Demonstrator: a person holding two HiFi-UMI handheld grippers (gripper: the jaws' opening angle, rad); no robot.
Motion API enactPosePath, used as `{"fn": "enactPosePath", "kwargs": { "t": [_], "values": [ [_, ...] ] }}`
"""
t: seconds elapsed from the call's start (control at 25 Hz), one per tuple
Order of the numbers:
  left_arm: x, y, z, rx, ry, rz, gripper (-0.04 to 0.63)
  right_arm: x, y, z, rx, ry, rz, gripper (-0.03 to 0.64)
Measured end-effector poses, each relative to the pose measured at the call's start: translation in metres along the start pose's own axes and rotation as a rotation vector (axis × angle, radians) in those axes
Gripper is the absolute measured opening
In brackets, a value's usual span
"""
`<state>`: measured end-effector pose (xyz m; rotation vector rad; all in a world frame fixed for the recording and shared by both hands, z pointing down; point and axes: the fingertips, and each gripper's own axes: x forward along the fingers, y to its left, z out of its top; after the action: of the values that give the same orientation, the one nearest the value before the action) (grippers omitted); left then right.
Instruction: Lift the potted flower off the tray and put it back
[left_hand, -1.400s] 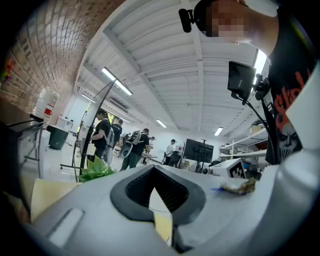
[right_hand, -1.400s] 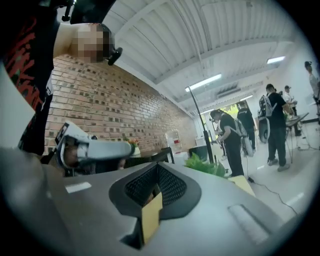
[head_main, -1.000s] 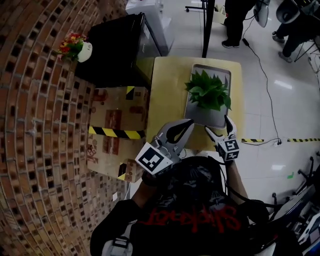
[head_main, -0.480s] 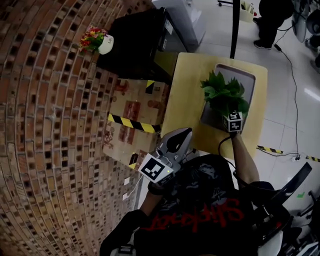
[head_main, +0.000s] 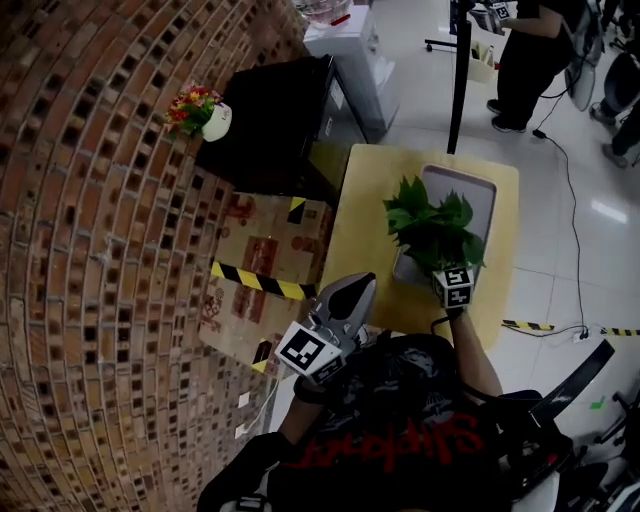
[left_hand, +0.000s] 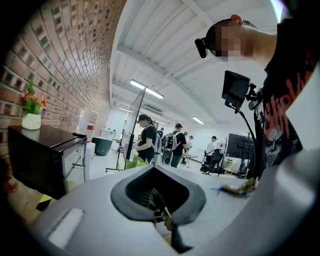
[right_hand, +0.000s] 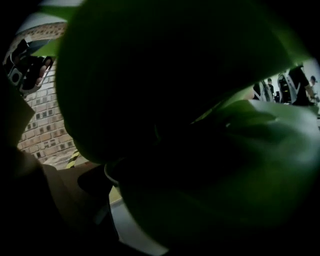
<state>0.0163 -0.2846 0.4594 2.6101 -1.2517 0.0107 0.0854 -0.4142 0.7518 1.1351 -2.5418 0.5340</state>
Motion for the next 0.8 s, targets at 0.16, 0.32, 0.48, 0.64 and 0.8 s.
{"fn": "enactPosePath", "kwargs": {
  "t": [0.16,0.32,0.48,0.64,0.8],
  "values": [
    [0.007,-0.011,-0.007,-0.006,0.011,-0.107,0.002,-0.037,-0.003,0.031,-0.049,-0.038,-0.05,0.54],
    [0.012,-0.02,-0.01,-0.009,0.01,-0.196,0.003,-0.084,-0.009,0.087,-0.074,-0.124,-0.127,0.539],
    [0.016,-0.024,-0.006,-0.006,0.001,-0.248,0.002,-0.129,-0.011,0.144,-0.096,-0.143,-0.195,0.535],
    [0.008,-0.018,-0.006,-0.027,-0.012,-0.257,0.002,-0.15,0.012,0.177,-0.129,-0.143,-0.186,0.535],
    [-0.004,-0.016,-0.012,-0.016,0.007,-0.241,0.002,-0.155,0.039,0.189,-0.112,-0.16,-0.134,0.535]
  ]
}}
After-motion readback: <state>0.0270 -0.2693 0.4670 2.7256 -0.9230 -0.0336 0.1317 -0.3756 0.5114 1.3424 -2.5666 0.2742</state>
